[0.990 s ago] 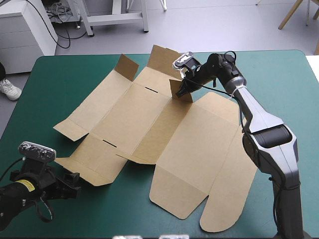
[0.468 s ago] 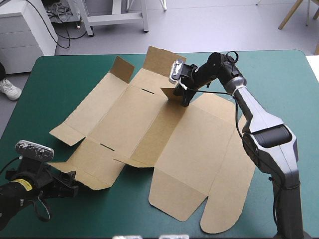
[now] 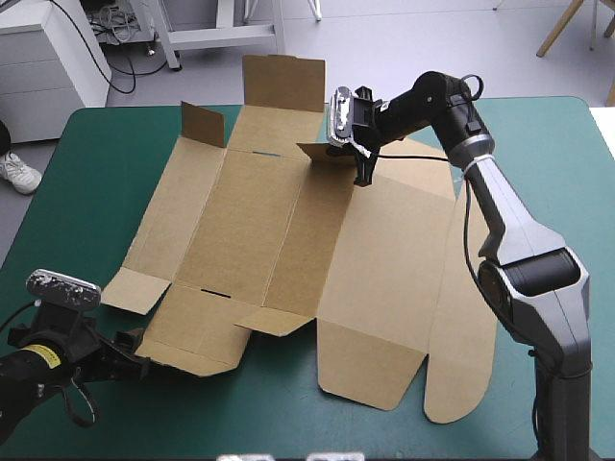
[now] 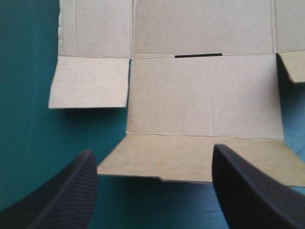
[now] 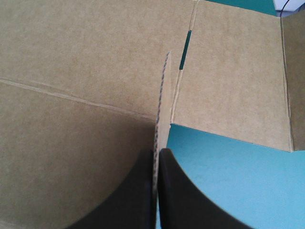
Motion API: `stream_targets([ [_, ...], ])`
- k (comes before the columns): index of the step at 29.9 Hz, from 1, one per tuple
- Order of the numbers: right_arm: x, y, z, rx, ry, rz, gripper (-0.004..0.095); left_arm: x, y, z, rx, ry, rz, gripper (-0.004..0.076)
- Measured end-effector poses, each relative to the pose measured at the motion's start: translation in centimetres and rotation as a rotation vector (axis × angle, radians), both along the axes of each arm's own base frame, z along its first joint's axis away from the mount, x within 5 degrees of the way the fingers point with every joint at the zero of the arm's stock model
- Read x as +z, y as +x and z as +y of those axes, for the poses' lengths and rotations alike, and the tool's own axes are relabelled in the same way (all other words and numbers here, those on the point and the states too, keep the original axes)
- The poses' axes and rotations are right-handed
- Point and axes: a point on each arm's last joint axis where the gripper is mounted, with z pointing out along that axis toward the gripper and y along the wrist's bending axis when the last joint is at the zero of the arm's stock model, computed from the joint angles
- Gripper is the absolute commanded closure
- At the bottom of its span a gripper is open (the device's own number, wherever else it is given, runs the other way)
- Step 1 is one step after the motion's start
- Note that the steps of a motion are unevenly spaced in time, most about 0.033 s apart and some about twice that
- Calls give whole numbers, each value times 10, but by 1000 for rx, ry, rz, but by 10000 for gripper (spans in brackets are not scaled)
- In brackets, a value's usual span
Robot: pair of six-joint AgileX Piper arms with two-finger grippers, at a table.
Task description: Fold the box
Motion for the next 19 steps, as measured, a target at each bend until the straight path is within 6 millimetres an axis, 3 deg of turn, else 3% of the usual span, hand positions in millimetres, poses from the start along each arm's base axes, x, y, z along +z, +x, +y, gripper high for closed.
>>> stream_targets([
  [3,11,-6,1,39,23,-17,926,1,0,0,0,0,-2,239],
  [13,15,-13,16,141,102,-23,926,0,0,1,6,4,-1,239],
  [19,-22,-18,45,172,14,65,926,0,-1,1,7,12,10,239],
])
